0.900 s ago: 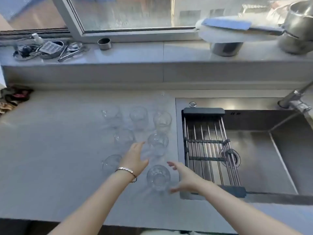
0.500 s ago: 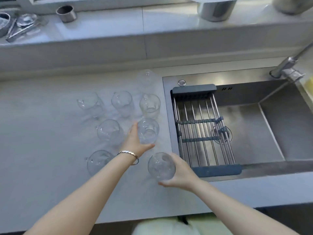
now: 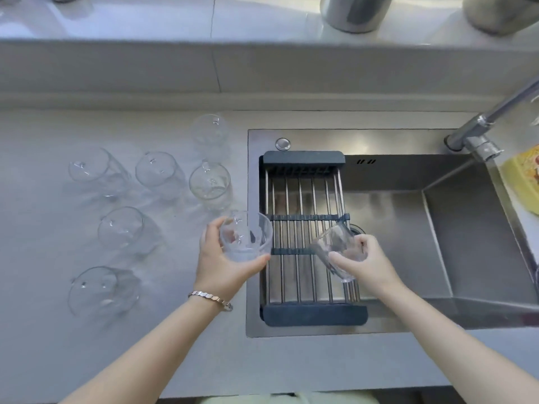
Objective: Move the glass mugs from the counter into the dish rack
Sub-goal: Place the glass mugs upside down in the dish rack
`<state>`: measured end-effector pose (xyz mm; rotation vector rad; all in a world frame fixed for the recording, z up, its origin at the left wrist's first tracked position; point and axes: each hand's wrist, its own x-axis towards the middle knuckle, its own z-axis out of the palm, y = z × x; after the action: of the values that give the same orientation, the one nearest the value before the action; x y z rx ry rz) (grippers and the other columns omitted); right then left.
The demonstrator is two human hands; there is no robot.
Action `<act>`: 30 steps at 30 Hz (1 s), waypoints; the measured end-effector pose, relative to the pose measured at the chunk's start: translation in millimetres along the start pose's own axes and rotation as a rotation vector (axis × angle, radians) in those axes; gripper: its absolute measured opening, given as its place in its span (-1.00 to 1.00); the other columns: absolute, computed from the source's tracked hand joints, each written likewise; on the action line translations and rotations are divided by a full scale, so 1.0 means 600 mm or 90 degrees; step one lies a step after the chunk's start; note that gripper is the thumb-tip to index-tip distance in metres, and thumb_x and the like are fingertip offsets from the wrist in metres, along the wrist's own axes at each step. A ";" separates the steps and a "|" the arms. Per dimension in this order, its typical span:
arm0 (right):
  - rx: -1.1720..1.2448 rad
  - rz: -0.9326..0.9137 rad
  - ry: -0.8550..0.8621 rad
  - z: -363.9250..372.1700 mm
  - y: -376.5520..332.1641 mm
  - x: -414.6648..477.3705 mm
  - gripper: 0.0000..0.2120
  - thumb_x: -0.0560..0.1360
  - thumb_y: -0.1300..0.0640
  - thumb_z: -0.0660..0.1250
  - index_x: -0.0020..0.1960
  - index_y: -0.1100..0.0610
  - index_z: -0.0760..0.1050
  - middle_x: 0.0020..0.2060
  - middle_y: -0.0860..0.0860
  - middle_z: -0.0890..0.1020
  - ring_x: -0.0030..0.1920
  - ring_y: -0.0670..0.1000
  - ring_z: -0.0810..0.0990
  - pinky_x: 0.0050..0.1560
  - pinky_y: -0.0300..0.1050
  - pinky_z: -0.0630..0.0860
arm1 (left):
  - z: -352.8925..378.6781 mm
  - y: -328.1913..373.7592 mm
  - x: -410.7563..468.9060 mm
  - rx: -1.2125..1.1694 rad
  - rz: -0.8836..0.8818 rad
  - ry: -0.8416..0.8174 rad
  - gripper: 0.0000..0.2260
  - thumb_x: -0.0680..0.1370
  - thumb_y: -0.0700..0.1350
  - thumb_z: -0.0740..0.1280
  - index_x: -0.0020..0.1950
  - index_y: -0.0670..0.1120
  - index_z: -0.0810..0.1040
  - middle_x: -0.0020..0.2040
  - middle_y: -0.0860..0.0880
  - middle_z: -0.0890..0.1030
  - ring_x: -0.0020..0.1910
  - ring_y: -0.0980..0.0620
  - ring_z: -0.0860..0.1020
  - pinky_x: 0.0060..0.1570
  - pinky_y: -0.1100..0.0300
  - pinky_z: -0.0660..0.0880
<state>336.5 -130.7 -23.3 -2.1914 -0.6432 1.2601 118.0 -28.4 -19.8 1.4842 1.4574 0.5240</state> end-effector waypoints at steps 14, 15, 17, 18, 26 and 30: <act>-0.341 0.042 -0.003 0.091 -0.196 0.260 -0.54 0.42 -0.23 0.29 0.03 0.16 0.48 -0.27 0.03 0.56 -0.31 0.04 0.53 -0.38 -0.20 0.35 | 0.006 0.044 0.064 0.019 -0.092 -0.062 -0.33 0.24 -0.16 0.59 0.22 0.13 0.34 0.18 -0.05 0.41 0.00 0.14 0.46 0.05 0.27 0.39; -0.315 0.026 0.000 0.098 -0.198 0.266 -0.57 0.43 -0.21 0.27 0.01 0.16 0.47 -0.21 0.05 0.59 -0.25 0.07 0.55 -0.35 -0.18 0.36 | 0.004 0.044 0.066 0.026 -0.093 -0.067 -0.34 0.24 -0.16 0.60 0.19 0.15 0.33 0.17 -0.03 0.41 -0.01 0.18 0.45 0.05 0.27 0.40; -0.233 -0.014 -0.002 0.101 -0.199 0.274 -0.51 0.46 -0.17 0.24 0.21 0.19 0.41 0.04 0.13 0.60 -0.06 0.12 0.57 -0.18 -0.14 0.41 | 0.001 0.043 0.068 0.033 -0.103 -0.075 -0.33 0.24 -0.15 0.60 0.17 0.17 0.31 0.17 -0.02 0.40 0.02 0.15 0.45 0.08 0.26 0.41; -0.190 -0.025 -0.015 0.098 -0.197 0.271 -0.45 0.48 -0.13 0.25 0.32 0.19 0.33 0.14 0.14 0.56 0.03 0.13 0.55 -0.09 -0.12 0.43 | -0.001 0.043 0.069 0.035 -0.115 -0.078 -0.34 0.24 -0.14 0.60 0.17 0.17 0.31 0.16 -0.01 0.40 0.06 0.10 0.44 0.08 0.25 0.41; -0.261 -0.406 -0.147 0.010 -0.121 0.114 -0.30 0.38 0.16 0.43 0.38 -0.18 0.17 0.35 -0.13 0.32 0.28 -0.13 0.38 0.27 -0.15 0.41 | 0.007 0.072 0.083 -0.076 -0.300 -0.175 -0.39 0.35 0.09 0.46 0.31 -0.10 0.38 -0.01 0.01 0.50 -0.02 0.03 0.53 0.07 0.07 0.50; -0.410 -0.680 -0.119 0.000 -0.076 0.065 -0.18 0.27 -0.02 0.49 0.38 -0.18 0.10 0.41 -0.05 0.17 0.37 -0.04 0.25 0.28 -0.14 0.32 | 0.054 0.116 0.097 -0.221 -0.509 -0.332 -0.40 0.31 0.35 0.34 0.10 -0.11 0.51 0.08 -0.21 0.63 0.04 -0.16 0.64 0.09 -0.06 0.60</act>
<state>347.6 -72.2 -18.5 -1.6221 -2.1473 0.6883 192.3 27.0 5.9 0.6041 1.3091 -0.1047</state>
